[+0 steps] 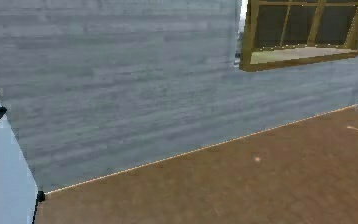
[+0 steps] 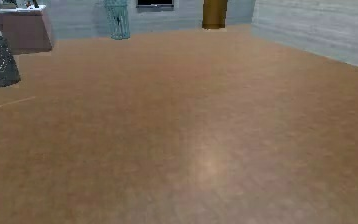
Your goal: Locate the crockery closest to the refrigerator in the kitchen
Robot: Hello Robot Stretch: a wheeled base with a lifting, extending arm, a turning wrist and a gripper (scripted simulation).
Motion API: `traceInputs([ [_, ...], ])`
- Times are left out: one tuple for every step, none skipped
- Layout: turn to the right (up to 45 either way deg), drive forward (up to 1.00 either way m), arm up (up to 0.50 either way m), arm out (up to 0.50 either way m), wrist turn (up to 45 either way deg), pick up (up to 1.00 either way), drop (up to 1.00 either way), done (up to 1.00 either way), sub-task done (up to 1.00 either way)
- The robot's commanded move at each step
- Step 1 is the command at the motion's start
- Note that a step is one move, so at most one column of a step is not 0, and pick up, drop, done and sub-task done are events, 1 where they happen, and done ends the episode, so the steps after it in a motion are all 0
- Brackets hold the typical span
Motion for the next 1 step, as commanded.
traceInputs([
  [45.0, 0.0, 0.0, 0.0, 0.0, 0.0, 0.0, 0.0, 0.0],
])
